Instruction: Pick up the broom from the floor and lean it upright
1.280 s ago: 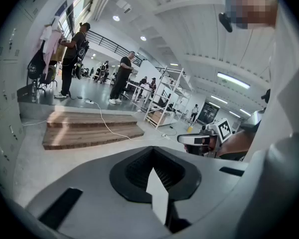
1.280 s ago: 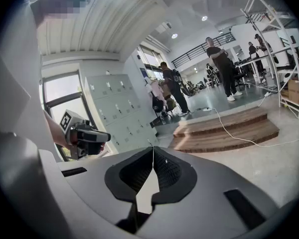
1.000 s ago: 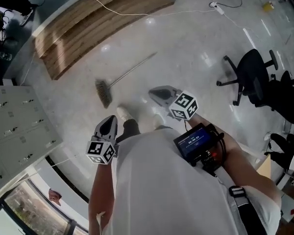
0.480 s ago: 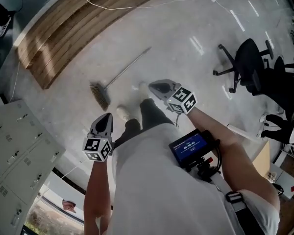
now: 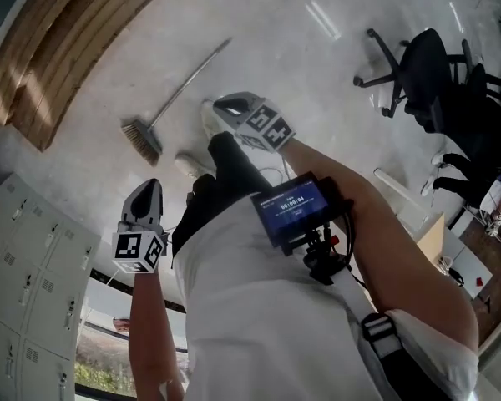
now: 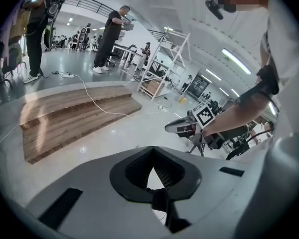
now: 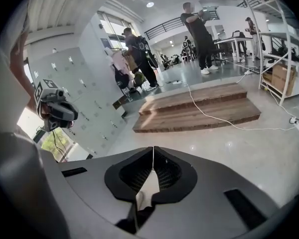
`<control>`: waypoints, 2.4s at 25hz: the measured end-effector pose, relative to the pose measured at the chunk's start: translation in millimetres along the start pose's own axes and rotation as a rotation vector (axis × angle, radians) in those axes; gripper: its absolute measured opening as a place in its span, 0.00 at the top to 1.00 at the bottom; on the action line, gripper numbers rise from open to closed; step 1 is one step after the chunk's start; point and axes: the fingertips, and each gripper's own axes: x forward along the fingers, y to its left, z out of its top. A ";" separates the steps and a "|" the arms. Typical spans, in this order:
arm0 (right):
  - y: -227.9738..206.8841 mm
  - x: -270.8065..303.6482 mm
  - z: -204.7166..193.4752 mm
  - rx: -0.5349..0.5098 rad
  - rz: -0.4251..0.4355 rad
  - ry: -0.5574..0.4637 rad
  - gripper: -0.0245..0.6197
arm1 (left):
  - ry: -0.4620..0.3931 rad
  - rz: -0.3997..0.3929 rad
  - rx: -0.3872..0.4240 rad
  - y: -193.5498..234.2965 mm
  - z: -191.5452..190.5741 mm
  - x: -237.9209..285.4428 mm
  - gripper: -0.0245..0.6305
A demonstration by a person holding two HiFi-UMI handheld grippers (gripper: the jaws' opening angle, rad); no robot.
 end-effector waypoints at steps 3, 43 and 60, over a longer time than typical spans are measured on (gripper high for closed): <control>-23.2 16.8 -2.7 0.010 0.008 0.026 0.94 | 0.025 -0.011 0.004 2.2 7.9 28.2 0.95; -232.4 313.1 -286.2 0.674 -0.379 0.202 0.93 | 0.039 -0.099 0.003 164.3 -120.5 227.9 0.95; -362.3 335.6 -343.3 -0.575 -0.324 0.645 0.87 | 0.007 -0.092 0.068 202.0 -134.7 302.0 0.95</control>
